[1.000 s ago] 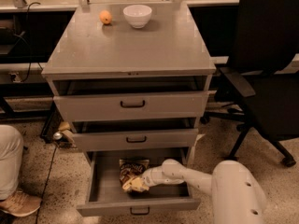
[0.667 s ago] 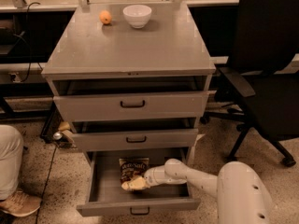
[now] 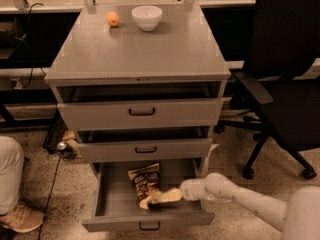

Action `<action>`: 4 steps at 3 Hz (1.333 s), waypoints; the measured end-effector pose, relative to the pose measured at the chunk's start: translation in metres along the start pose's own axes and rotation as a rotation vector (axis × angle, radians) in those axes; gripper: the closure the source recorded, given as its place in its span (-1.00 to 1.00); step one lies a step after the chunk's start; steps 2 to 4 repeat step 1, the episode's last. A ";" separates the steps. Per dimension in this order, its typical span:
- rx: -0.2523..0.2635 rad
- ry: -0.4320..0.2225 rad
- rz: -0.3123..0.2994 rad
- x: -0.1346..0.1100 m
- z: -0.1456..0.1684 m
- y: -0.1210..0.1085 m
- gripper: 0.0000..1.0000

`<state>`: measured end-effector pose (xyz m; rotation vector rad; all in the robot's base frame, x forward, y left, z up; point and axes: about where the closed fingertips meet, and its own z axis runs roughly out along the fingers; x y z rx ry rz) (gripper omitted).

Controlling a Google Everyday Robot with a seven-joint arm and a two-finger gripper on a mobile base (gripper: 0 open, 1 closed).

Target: Place brown chip bag into bottom drawer

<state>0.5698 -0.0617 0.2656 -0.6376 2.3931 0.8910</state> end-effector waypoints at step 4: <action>0.058 -0.001 0.044 0.016 -0.050 -0.013 -1.00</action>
Offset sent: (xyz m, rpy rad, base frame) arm 0.0000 0.0000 0.0000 0.0000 0.0000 0.0000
